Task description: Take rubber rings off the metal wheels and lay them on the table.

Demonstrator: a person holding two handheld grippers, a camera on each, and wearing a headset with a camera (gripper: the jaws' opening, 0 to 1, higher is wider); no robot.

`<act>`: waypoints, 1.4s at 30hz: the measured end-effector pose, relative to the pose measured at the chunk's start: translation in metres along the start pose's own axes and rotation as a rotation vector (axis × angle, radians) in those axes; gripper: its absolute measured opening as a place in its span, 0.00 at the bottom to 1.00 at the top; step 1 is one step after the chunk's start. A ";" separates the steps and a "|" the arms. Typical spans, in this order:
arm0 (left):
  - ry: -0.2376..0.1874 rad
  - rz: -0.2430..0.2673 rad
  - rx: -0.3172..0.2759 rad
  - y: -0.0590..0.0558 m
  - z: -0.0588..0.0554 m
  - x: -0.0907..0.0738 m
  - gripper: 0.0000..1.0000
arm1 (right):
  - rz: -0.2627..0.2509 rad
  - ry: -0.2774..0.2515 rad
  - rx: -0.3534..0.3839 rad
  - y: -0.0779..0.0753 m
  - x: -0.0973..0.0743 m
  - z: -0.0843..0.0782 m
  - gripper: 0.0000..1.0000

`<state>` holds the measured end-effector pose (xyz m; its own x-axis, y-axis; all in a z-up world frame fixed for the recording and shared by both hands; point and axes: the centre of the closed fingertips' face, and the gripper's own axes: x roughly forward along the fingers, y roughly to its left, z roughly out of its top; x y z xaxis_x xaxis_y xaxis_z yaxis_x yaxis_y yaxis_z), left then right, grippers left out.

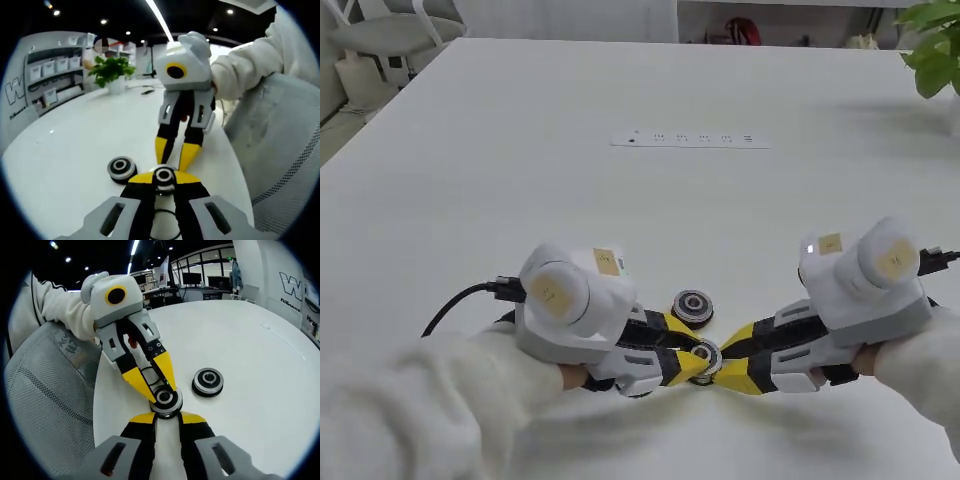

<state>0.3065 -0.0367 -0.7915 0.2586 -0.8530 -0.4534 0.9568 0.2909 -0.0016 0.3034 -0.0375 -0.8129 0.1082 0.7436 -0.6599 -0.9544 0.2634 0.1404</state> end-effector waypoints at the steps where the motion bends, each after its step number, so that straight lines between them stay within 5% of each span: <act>1: -0.001 0.001 -0.001 0.000 0.000 0.000 0.14 | 0.000 0.001 0.000 0.000 0.000 0.000 0.14; 17: -0.019 0.010 -0.027 0.000 0.000 0.000 0.14 | -0.018 0.003 0.024 -0.003 -0.003 -0.001 0.01; 26: -0.025 0.010 -0.026 0.000 0.001 0.000 0.14 | -0.021 -0.006 0.201 -0.008 -0.004 -0.003 0.00; 42: -0.045 0.010 -0.027 0.000 0.000 -0.001 0.14 | 0.000 -0.022 0.405 -0.006 -0.008 -0.003 0.00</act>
<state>0.3067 -0.0362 -0.7909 0.2749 -0.8683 -0.4128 0.9502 0.3109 -0.0214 0.3077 -0.0465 -0.8106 0.1180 0.7553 -0.6447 -0.7680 0.4810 0.4229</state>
